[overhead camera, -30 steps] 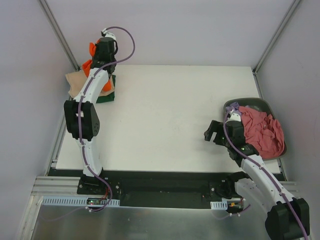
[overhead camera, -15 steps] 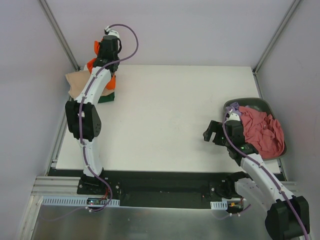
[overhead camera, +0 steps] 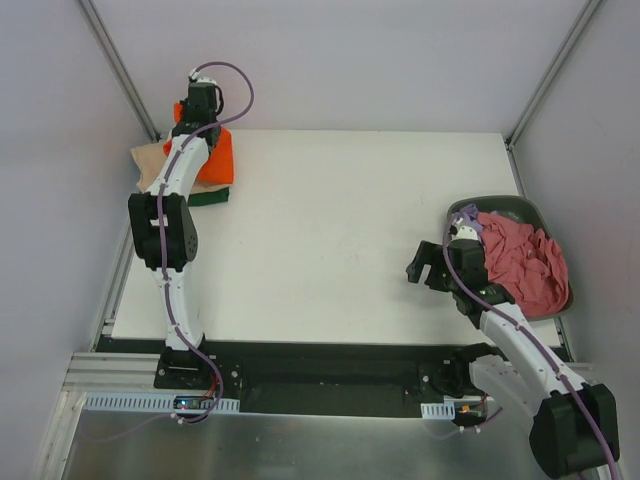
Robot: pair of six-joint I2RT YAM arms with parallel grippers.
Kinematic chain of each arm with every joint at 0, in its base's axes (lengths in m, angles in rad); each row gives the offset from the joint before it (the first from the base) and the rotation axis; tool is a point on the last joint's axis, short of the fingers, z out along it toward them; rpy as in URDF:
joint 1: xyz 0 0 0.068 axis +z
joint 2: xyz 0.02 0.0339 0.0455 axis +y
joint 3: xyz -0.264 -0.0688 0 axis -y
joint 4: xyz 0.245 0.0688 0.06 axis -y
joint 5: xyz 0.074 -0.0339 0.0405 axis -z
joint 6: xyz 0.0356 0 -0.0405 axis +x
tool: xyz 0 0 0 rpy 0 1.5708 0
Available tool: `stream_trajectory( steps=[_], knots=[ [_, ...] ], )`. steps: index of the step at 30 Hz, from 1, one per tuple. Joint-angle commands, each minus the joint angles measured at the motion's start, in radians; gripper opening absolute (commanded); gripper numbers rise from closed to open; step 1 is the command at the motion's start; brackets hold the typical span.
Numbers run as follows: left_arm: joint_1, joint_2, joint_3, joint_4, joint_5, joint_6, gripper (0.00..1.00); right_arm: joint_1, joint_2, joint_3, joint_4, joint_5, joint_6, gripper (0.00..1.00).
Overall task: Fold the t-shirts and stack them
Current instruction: Put the neatly folded tshirt into the corner of the board with the left arm
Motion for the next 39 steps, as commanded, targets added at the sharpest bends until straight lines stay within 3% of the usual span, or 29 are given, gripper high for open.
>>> stream_trajectory(
  steps=[1,24,26,27,29,31,33,39],
  knots=[
    [0.042,0.04,0.027,0.004,0.034,-0.03,0.0,-0.005,0.018,0.059,0.01,0.022,-0.014,0.96],
    [0.134,0.154,0.054,-0.035,-0.022,-0.111,0.0,-0.004,0.078,0.079,0.004,0.051,-0.022,0.96],
    [0.138,0.161,0.055,-0.036,-0.033,-0.111,0.1,-0.004,0.077,0.078,0.003,0.053,-0.022,0.96],
    [0.137,0.16,0.055,-0.039,-0.032,-0.114,0.26,-0.005,0.075,0.078,0.003,0.051,-0.022,0.96],
    [0.135,0.16,0.055,-0.041,-0.03,-0.116,0.45,-0.004,0.075,0.079,0.003,0.048,-0.022,0.96],
    [0.137,0.157,0.057,-0.045,-0.03,-0.122,0.57,-0.005,0.075,0.079,0.001,0.049,-0.023,0.96],
    [0.137,0.141,0.051,-0.052,0.0,-0.128,0.99,-0.005,0.074,0.078,0.001,0.049,-0.022,0.96],
    [0.134,0.059,0.009,-0.073,0.106,-0.229,0.99,-0.005,0.081,0.082,0.0,0.033,-0.022,0.96]
  ],
)
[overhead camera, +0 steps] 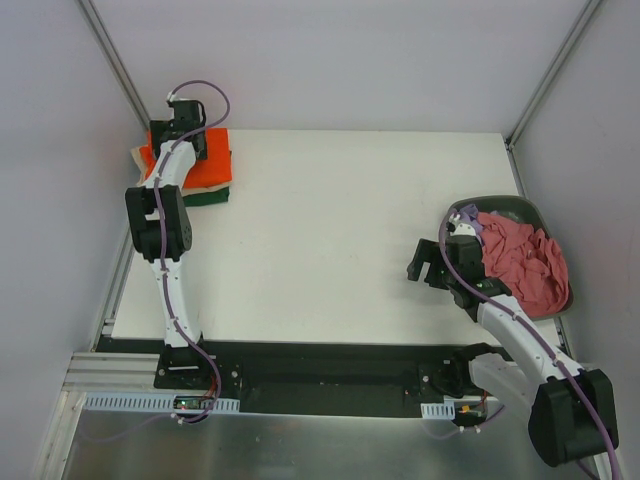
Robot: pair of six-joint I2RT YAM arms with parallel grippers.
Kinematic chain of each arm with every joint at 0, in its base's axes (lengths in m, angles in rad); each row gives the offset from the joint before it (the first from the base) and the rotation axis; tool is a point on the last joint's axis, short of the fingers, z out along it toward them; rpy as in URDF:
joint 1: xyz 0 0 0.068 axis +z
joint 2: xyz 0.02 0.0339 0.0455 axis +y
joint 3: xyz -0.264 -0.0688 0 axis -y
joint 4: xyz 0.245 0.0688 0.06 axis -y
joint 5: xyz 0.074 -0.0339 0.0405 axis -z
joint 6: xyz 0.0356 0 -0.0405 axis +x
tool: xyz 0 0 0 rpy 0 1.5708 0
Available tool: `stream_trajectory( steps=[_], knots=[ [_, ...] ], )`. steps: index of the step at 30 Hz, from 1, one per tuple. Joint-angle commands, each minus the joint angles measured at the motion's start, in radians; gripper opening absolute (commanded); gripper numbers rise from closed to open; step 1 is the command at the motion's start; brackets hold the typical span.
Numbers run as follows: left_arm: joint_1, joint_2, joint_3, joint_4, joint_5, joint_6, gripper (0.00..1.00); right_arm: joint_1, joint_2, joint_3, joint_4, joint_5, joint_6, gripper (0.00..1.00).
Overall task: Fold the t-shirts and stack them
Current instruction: Put the neatly folded tshirt into the corner of the board with the left arm
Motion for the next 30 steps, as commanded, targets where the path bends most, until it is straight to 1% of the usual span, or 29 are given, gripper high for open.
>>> stream_trajectory(
  steps=[1,3,6,7,11,13,22,26,30],
  knots=[
    [0.002,-0.113,-0.021,-0.025,0.104,-0.097,0.99,-0.005,0.004,0.049,0.003,0.0,-0.011,0.96],
    [-0.001,-0.145,-0.041,-0.025,0.154,-0.13,0.99,-0.004,0.004,0.049,0.003,-0.002,-0.01,0.96],
    [-0.015,-0.17,-0.046,-0.024,0.222,-0.132,0.99,-0.004,0.004,0.049,0.003,-0.008,-0.01,0.96],
    [-0.018,-0.175,-0.043,-0.025,0.242,-0.164,0.99,-0.005,0.004,0.049,0.003,-0.006,-0.01,0.96],
    [-0.023,-0.173,-0.026,-0.022,0.299,-0.216,0.99,-0.004,0.013,0.051,0.003,-0.006,-0.011,0.96],
    [-0.023,-0.147,-0.005,-0.024,0.325,-0.22,0.99,-0.004,0.015,0.051,0.003,-0.006,-0.011,0.96],
    [0.002,-0.012,0.08,-0.029,0.218,-0.281,0.99,-0.005,0.041,0.052,0.007,-0.003,-0.016,0.96],
    [0.046,0.009,0.063,-0.03,0.25,-0.364,0.99,-0.004,0.061,0.062,0.006,-0.003,-0.021,0.96],
    [0.094,-0.007,-0.001,-0.032,0.25,-0.476,0.99,-0.005,0.07,0.063,0.006,0.006,-0.022,0.96]
  ],
)
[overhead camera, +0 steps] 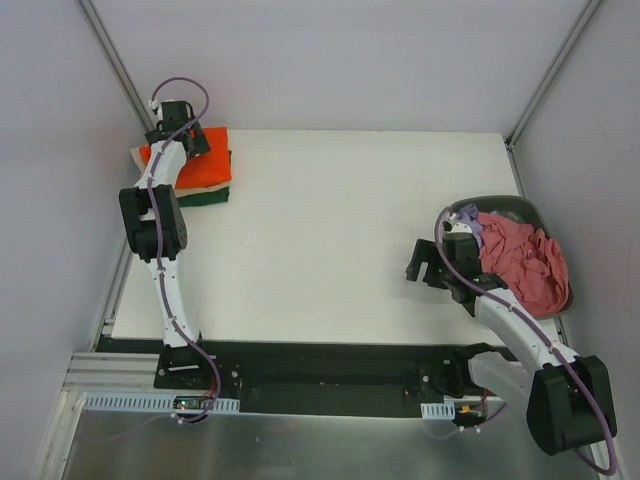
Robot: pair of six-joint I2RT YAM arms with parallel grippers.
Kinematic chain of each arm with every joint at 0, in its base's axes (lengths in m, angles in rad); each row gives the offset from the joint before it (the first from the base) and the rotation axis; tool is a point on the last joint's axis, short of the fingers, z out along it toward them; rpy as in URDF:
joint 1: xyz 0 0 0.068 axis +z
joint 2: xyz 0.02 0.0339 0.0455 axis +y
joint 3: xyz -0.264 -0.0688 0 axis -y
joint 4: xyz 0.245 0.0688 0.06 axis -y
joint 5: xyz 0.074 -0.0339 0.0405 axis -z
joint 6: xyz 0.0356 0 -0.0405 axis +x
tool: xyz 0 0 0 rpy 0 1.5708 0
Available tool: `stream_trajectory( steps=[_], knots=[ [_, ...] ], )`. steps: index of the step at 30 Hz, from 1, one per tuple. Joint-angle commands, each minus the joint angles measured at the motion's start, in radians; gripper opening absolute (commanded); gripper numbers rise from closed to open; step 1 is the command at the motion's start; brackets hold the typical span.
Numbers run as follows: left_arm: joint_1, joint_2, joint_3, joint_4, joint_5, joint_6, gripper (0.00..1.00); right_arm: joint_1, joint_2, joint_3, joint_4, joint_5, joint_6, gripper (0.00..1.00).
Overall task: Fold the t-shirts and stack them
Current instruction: Put the neatly folded tshirt into the corner of the board with the left arm
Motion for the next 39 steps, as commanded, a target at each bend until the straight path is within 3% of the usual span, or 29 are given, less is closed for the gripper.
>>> stream_trajectory(
  steps=[1,8,16,22,25,29,35,39],
  knots=[
    [0.062,-0.023,-0.046,0.004,0.008,-0.135,0.99,-0.004,0.008,0.048,0.009,0.009,-0.016,0.96],
    [0.066,-0.031,-0.054,0.004,0.054,-0.149,0.99,-0.004,0.014,0.049,0.008,0.007,-0.016,0.96],
    [0.042,-0.15,-0.046,0.01,0.244,-0.071,0.99,-0.005,0.01,0.049,0.008,-0.004,-0.016,0.96],
    [-0.11,-0.303,-0.083,0.012,0.018,0.13,0.99,-0.005,-0.029,0.046,-0.002,-0.017,-0.016,0.96],
    [-0.18,-0.425,-0.155,0.012,0.028,0.124,0.99,-0.005,-0.061,0.037,-0.002,-0.033,-0.013,0.96],
    [-0.228,-0.68,-0.4,0.055,0.149,-0.006,0.99,-0.005,-0.111,0.026,-0.005,-0.034,-0.007,0.96],
    [-0.371,-1.294,-1.076,0.28,0.224,-0.181,0.99,-0.005,-0.185,0.004,0.003,-0.108,0.009,0.96],
    [-0.406,-1.636,-1.496,0.274,0.32,-0.292,0.99,-0.005,-0.233,-0.023,0.008,-0.093,0.024,0.96]
  ],
)
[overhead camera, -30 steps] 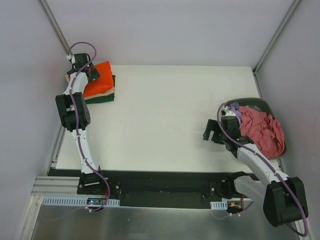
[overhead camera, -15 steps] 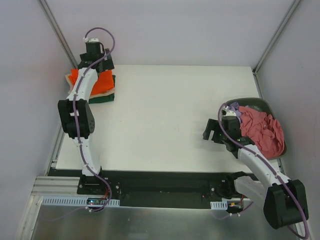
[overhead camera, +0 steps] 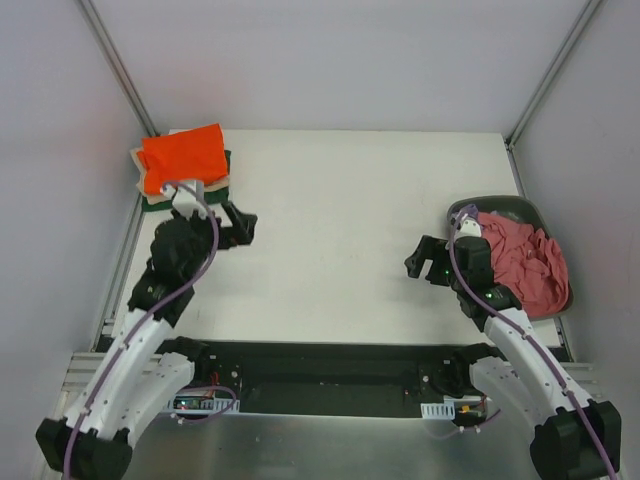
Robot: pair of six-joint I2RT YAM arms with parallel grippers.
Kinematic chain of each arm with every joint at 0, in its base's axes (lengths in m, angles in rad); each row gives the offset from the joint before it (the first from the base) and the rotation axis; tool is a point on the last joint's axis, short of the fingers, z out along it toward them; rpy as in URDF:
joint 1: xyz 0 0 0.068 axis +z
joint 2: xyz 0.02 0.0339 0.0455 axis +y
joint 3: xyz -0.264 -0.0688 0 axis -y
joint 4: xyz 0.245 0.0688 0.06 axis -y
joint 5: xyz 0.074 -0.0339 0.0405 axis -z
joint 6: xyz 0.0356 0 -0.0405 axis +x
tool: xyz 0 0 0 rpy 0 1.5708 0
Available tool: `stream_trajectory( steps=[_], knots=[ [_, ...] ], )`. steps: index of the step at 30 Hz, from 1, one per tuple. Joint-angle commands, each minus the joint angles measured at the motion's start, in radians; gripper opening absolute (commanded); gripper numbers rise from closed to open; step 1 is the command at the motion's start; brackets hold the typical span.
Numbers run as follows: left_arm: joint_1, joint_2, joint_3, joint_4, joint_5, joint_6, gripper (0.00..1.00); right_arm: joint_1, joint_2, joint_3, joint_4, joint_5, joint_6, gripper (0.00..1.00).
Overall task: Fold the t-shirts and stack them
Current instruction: Put the neatly folded tshirt into the corner of the board with the left arm
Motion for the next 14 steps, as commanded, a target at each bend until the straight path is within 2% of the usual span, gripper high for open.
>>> stream_trajectory(
  steps=[1,4,7,10,14],
  knots=[
    [-0.021,-0.285,-0.371,0.003,0.096,-0.189,0.99,-0.005,-0.052,-0.029,0.012,-0.019,0.025,0.96],
    [-0.021,-0.497,-0.531,-0.072,0.069,-0.268,0.99,-0.005,-0.069,-0.04,0.016,0.0,0.037,0.96],
    [-0.021,-0.637,-0.582,-0.132,0.059,-0.303,0.99,-0.005,-0.074,-0.051,0.029,0.0,0.045,0.96],
    [-0.021,-0.675,-0.556,-0.181,0.059,-0.292,0.99,-0.005,-0.088,-0.061,0.039,-0.002,0.043,0.96],
    [-0.021,-0.623,-0.533,-0.194,0.036,-0.3,0.99,-0.005,-0.118,-0.078,0.059,-0.023,0.046,0.96]
  ],
)
